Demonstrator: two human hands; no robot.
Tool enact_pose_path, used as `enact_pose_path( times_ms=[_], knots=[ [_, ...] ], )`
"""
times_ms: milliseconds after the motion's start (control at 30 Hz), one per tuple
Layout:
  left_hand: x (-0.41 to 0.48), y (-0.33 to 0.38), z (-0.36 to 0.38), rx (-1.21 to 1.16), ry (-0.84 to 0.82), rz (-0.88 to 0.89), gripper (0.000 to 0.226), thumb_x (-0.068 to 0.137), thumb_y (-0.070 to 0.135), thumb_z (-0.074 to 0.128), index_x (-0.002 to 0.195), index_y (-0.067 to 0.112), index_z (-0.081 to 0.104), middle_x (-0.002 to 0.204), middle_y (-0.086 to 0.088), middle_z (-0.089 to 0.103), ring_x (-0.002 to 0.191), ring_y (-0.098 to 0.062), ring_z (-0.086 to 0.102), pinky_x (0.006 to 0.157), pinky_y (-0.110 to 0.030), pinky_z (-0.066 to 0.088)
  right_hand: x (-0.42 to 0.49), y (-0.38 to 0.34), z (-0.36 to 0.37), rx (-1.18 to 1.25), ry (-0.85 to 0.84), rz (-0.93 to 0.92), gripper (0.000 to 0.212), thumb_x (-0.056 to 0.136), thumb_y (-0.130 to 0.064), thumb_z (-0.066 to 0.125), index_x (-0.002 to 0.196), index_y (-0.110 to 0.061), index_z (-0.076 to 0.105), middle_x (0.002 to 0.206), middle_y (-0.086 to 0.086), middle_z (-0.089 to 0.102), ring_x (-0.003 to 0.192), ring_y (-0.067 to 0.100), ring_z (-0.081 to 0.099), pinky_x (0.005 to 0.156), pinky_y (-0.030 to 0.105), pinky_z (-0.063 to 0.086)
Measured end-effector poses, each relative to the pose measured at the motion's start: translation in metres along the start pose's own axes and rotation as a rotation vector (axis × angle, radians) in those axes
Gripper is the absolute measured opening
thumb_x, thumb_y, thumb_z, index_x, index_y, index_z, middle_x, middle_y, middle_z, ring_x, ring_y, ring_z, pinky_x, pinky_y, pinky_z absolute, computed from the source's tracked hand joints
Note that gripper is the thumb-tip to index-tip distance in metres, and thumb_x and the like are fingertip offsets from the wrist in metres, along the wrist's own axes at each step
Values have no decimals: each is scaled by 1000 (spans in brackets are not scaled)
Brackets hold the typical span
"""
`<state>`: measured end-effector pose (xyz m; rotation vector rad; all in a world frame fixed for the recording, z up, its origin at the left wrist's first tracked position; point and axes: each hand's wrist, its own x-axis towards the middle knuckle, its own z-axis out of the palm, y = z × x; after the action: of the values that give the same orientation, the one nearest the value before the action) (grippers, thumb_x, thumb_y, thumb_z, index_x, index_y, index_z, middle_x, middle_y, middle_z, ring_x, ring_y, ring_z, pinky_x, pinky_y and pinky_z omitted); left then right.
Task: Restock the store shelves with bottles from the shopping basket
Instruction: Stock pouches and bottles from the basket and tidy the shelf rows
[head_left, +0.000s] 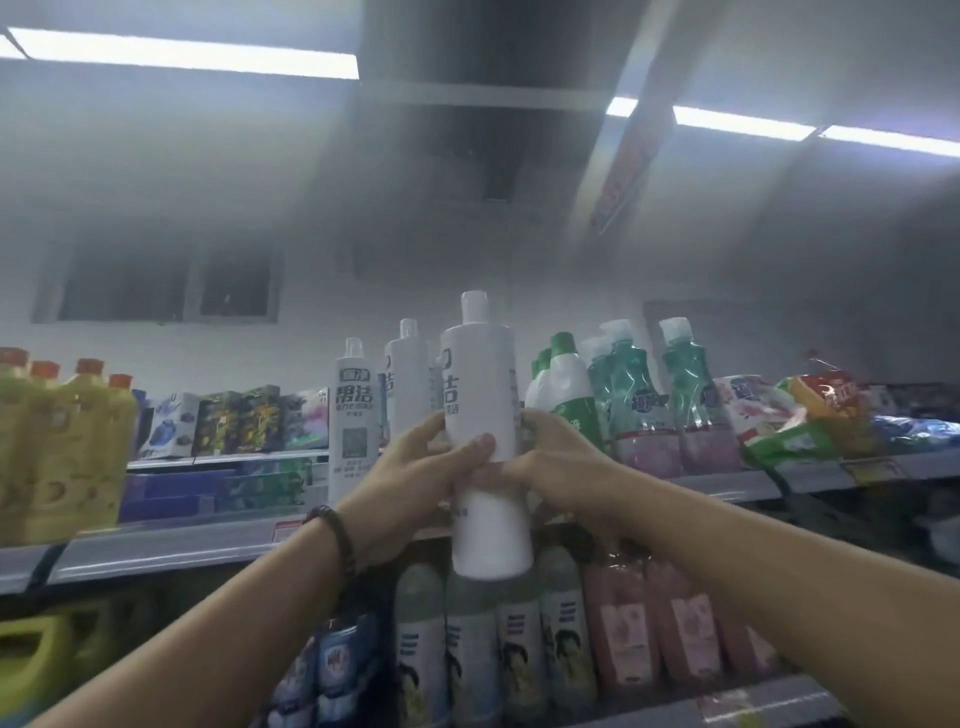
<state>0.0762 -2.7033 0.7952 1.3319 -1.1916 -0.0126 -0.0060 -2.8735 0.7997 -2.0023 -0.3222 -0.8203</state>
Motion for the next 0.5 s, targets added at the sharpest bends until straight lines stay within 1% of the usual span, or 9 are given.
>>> enact_pose_path(
  times_ms=[67,100,167,267,300,333,400,433,500],
  knots=[
    [19,-4,-12,96,29,103,37,102,32,68,138,27,60,121,-7,80,109,-28,78,91,-53,63,19,-5,-5,-57,35,-2,60,81,-25,95,132,-22,64,118,2,79,98,24,81,68,39,67],
    [29,-8,-20,183,89,159,37,104,35,65,139,29,59,117,-5,80,107,-25,78,91,-52,64,30,-5,-7,-91,84,-23,64,78,-26,96,133,-21,63,121,2,77,101,25,80,71,40,68],
    [43,-21,-36,467,223,247,34,106,38,59,140,32,59,108,1,79,100,-18,78,87,-46,66,54,-2,-12,-147,199,-54,69,75,-29,98,131,-21,59,126,3,73,107,26,76,83,48,68],
    [48,-55,-58,877,236,415,21,105,29,62,126,26,64,94,14,70,87,-4,72,77,-27,62,85,9,-17,-136,286,-37,66,77,-32,96,129,-25,56,127,3,72,110,30,74,91,58,65],
    [49,-68,-64,988,221,500,16,104,25,64,120,25,65,92,17,67,83,1,68,75,-25,61,93,13,-17,-134,295,-34,66,77,-33,96,130,-24,57,127,3,72,111,30,74,91,59,65],
    [50,-80,-68,1085,201,597,13,102,21,67,114,23,67,91,16,66,79,1,65,74,-26,61,100,17,-17,-144,302,-27,66,78,-34,95,132,-23,58,127,3,73,111,30,74,91,59,65],
    [56,-98,-76,1249,148,818,11,97,13,72,106,17,69,97,7,67,83,-10,66,78,-31,62,113,26,-16,-175,320,-7,66,79,-35,95,133,-21,60,125,1,73,109,29,74,89,56,66],
    [58,-103,-78,1288,131,909,11,95,11,75,105,14,71,101,3,67,87,-17,66,82,-33,61,118,31,-14,-182,333,-1,65,79,-36,94,133,-21,60,124,0,73,108,28,74,87,53,67],
    [60,-107,-80,1284,116,988,11,94,12,76,105,14,73,105,1,66,92,-21,64,86,-33,57,128,40,-11,-207,340,10,64,81,-37,93,132,-22,59,122,-2,71,106,26,73,82,44,67]
  ],
)
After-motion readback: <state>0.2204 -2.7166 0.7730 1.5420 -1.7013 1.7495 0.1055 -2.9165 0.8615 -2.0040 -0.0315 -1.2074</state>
